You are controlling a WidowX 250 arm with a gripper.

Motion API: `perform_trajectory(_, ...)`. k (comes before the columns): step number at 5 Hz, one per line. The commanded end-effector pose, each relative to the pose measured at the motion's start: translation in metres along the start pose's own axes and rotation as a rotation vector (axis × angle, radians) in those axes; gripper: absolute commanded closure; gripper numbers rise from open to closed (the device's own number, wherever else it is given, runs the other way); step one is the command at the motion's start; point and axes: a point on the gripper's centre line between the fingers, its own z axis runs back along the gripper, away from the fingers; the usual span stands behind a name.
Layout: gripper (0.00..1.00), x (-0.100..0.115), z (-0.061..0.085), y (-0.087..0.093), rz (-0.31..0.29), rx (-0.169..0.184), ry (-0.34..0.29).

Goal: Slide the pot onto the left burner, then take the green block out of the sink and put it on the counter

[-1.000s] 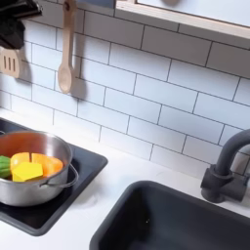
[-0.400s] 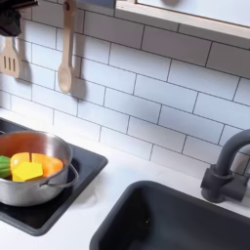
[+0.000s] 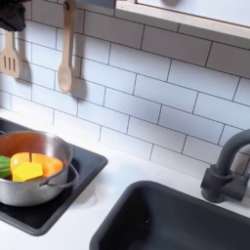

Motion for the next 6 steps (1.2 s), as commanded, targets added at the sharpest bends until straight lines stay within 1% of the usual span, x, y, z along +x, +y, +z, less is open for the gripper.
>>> perform_trajectory(1,1.0,0.019,-0.002,-0.003,0.005,0.006,-0.051)
perform_trajectory(2,1.0,0.03,-0.001,-0.003,0.031,0.006,-0.085)
perform_trajectory(3,1.0,0.038,-0.001,0.0,0.038,0.019,-0.109)
perform_trajectory(4,1.0,0.036,-0.004,0.003,0.065,0.017,-0.088)
perform_trajectory(5,1.0,0.039,0.0,-0.002,0.062,0.008,-0.102)
perform_trajectory(6,1.0,0.038,0.0,-0.002,0.071,0.0,-0.091)
